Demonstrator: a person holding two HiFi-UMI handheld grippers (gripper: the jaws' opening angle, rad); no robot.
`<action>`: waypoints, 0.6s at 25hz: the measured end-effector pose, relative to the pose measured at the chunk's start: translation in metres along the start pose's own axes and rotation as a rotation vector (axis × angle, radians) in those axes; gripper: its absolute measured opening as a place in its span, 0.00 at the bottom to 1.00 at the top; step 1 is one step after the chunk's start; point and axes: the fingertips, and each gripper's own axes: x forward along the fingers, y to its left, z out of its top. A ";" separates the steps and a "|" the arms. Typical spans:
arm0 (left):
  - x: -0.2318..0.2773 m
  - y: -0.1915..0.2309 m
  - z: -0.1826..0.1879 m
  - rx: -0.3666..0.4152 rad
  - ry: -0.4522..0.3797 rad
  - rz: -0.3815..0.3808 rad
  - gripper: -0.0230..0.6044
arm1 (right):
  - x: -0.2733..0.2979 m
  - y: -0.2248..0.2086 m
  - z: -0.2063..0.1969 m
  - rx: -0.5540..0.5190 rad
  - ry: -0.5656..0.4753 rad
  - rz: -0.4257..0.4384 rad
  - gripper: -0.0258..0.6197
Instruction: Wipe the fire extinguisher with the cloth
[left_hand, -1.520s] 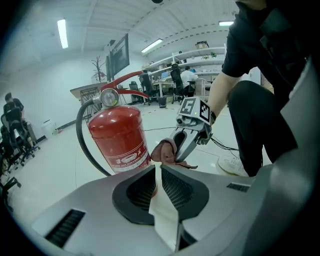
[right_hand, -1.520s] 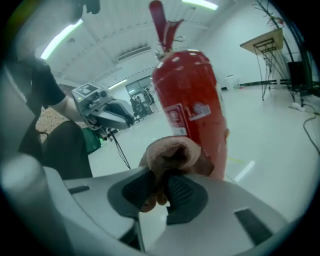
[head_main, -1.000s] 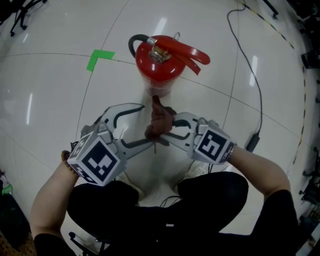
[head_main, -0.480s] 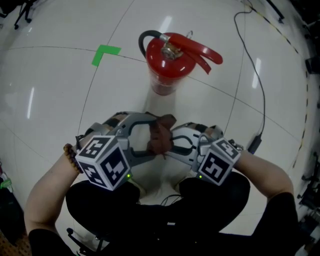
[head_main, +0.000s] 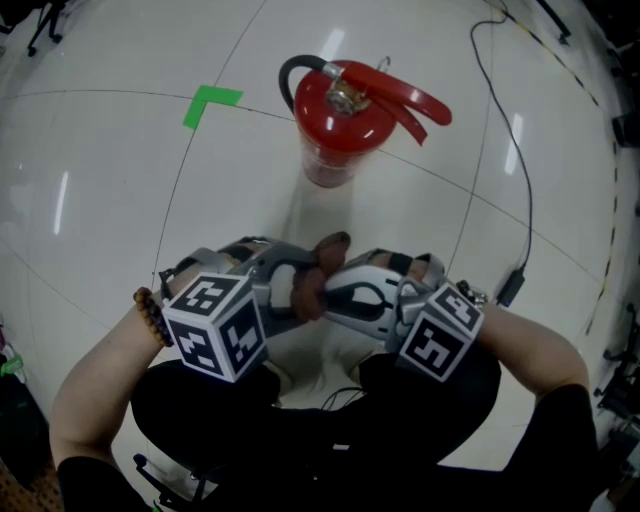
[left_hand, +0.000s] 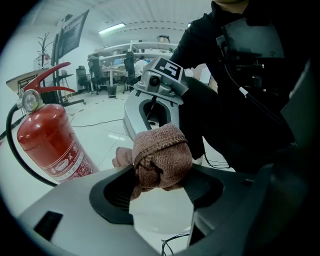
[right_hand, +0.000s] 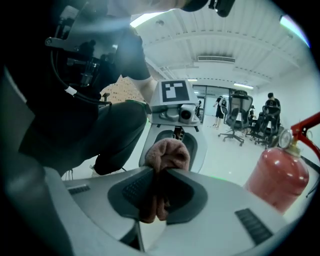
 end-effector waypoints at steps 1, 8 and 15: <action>0.000 0.001 -0.001 0.000 -0.002 0.008 0.46 | -0.001 -0.002 0.000 0.006 -0.005 -0.005 0.16; -0.006 0.012 -0.004 -0.046 -0.046 0.107 0.30 | -0.005 -0.016 -0.001 0.044 -0.013 -0.070 0.17; -0.019 0.039 -0.022 -0.137 -0.079 0.273 0.25 | -0.011 -0.041 -0.009 0.109 -0.010 -0.172 0.28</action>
